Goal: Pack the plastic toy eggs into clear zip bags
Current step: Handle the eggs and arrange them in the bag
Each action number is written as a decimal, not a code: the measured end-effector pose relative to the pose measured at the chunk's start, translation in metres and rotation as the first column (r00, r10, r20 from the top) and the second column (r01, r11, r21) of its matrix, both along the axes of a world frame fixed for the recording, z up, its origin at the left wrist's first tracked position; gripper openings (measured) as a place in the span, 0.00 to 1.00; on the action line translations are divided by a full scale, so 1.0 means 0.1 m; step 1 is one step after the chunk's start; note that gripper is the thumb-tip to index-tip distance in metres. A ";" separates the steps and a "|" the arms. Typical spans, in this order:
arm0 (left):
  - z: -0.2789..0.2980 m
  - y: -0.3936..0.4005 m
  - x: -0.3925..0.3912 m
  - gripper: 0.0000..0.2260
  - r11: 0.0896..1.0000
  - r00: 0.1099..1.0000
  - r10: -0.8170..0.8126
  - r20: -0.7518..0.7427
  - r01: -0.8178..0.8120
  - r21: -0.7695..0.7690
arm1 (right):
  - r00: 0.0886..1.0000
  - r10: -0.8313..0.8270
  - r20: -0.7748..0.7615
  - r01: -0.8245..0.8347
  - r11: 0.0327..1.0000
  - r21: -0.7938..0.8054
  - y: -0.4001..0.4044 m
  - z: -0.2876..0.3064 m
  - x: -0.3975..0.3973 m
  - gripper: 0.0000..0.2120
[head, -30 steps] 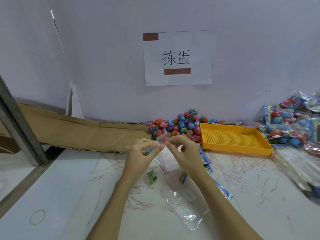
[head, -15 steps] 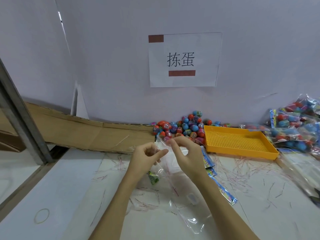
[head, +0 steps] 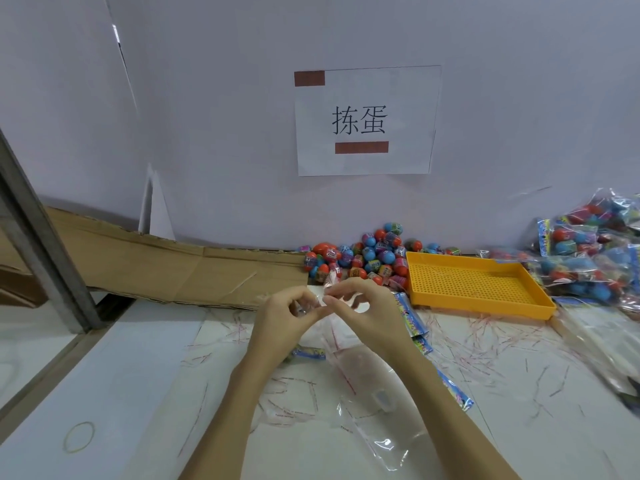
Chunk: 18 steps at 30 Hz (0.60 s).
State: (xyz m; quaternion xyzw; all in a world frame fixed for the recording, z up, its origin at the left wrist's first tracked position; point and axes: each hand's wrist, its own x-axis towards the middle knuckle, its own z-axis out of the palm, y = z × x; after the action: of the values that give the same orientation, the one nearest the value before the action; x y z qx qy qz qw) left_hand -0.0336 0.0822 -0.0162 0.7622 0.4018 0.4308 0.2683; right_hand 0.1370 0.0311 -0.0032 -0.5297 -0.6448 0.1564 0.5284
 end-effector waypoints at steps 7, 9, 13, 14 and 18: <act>-0.07 0.04 -0.02 0.24 0.975 0.982 0.055 -0.183 -0.013 0.223 | 0.994 0.078 0.071 -0.061 0.973 -0.222 0.00 0.01 0.13 0.07; -0.07 0.01 -0.02 0.28 0.975 0.958 0.110 -0.264 -0.052 0.218 | 0.998 0.014 0.058 -0.005 0.988 -0.157 -0.01 0.03 0.14 0.06; -0.10 0.04 0.01 0.38 0.981 0.924 0.146 -0.352 -0.090 0.169 | 0.983 -0.180 0.030 0.181 0.981 -0.065 0.01 0.01 0.19 0.07; -0.10 0.05 0.02 0.40 0.973 0.916 0.194 -0.352 -0.134 0.188 | 0.973 -0.228 0.021 0.229 0.972 -0.054 0.01 0.01 0.21 0.07; -0.10 0.10 -0.05 0.33 0.922 0.902 0.342 -0.263 -0.270 0.277 | 0.947 -0.303 -0.106 0.305 0.952 0.010 0.00 0.03 0.29 0.06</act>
State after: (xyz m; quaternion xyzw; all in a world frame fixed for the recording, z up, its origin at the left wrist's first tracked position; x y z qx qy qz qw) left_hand -0.0384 0.0920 -0.0262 0.7727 0.5005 0.3883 0.0397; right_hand 0.1660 0.0308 0.0002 -0.6070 -0.5293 0.0918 0.5856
